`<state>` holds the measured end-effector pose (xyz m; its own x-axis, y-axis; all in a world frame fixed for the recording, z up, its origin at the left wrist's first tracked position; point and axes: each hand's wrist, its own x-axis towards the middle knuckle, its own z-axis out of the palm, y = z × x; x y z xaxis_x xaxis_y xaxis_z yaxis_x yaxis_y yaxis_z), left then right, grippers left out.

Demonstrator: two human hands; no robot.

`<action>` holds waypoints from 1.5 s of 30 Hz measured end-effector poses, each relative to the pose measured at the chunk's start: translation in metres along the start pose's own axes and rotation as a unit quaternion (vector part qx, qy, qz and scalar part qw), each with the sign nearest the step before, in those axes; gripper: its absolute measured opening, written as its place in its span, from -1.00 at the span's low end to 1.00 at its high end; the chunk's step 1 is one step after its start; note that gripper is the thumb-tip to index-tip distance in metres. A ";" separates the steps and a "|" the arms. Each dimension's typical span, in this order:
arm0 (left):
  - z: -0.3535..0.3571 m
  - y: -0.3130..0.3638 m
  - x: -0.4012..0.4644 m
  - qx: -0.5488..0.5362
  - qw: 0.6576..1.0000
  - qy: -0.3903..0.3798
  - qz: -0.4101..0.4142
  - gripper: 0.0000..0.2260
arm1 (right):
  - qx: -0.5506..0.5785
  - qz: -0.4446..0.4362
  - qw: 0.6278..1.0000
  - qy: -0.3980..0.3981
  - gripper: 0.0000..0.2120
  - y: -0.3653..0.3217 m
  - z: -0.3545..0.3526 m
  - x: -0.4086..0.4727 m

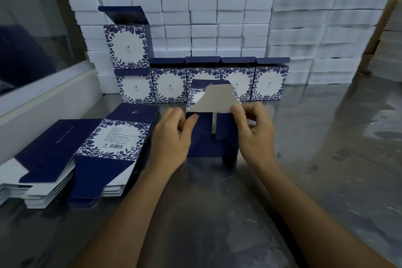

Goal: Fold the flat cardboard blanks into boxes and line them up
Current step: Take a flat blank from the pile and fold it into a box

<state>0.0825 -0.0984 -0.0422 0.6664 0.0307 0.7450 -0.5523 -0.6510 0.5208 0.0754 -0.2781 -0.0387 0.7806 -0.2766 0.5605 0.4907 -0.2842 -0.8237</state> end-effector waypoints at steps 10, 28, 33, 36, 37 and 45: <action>-0.001 -0.012 -0.001 0.059 0.993 -0.098 -0.021 -0.59 | -0.001 -0.003 1.000 -0.006 -0.84 0.000 0.000 0.001; 0.001 -0.023 -0.006 0.123 0.956 -0.244 -0.109 -0.64 | -0.014 -0.018 1.000 -0.010 -0.84 0.010 -0.004 0.005; 0.001 -0.012 -0.005 -0.092 0.988 -0.092 -0.089 -0.62 | 0.014 -0.011 0.999 -0.045 -0.70 0.008 -0.001 0.004; -0.001 -0.010 -0.003 -0.078 0.994 -0.057 -0.047 -0.57 | 0.052 0.004 0.998 -0.047 -0.72 0.005 0.003 0.002; -0.001 -0.009 -0.003 -0.081 0.995 -0.044 -0.048 -0.58 | 0.069 0.011 0.997 -0.041 -0.75 0.004 0.003 0.002; -0.004 0.005 -0.004 -0.070 0.997 0.021 -0.022 -0.64 | 0.038 0.000 0.998 -0.050 -0.85 0.002 0.001 0.000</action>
<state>0.0752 -0.0988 -0.0404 0.6721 0.0901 0.7349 -0.5892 -0.5359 0.6046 0.0771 -0.2781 -0.0407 0.8133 -0.1827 0.5525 0.5160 -0.2124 -0.8298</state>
